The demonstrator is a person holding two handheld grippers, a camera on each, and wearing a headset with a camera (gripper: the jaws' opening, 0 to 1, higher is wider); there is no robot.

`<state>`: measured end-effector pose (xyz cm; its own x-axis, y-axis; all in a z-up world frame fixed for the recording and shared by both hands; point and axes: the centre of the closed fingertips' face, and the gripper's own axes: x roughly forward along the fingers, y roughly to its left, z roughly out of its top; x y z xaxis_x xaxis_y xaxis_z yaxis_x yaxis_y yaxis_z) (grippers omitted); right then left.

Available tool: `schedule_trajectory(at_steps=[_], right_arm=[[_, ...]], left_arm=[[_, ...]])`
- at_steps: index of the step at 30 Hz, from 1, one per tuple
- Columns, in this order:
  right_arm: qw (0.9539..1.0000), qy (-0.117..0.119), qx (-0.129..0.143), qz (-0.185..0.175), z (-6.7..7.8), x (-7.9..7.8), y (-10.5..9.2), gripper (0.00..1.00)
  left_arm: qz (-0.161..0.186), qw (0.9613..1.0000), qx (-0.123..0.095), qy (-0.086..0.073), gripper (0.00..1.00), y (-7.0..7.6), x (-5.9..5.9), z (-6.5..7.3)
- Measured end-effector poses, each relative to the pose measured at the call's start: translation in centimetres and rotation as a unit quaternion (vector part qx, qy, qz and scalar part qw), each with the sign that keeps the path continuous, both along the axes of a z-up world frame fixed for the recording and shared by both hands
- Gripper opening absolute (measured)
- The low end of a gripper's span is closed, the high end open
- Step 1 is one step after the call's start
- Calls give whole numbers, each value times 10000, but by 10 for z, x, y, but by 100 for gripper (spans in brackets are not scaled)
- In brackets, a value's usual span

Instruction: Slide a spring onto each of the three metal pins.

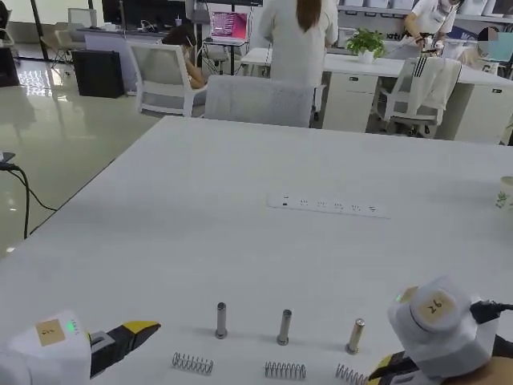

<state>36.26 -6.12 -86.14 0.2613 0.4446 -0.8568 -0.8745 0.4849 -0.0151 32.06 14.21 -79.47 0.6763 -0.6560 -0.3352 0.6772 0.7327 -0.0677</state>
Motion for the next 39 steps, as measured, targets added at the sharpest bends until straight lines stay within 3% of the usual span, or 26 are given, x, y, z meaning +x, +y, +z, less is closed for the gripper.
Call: schedule_trajectory(at_steps=[10, 21, 39], right_arm=[[9999, 69, 86, 132, 9, -8, 9, 8], [9994, 56, 132, 299, 18, -13, 17, 8], [9952, 26, 187, 960, 43, -24, 52, 7]], left_arm=[[-81, 10000, 15, 44, 78, -2, -2, -1], [-460, 9989, 112, 45, 70, -15, -4, 4], [-1174, 9924, 358, 49, 59, -43, -5, 7]])
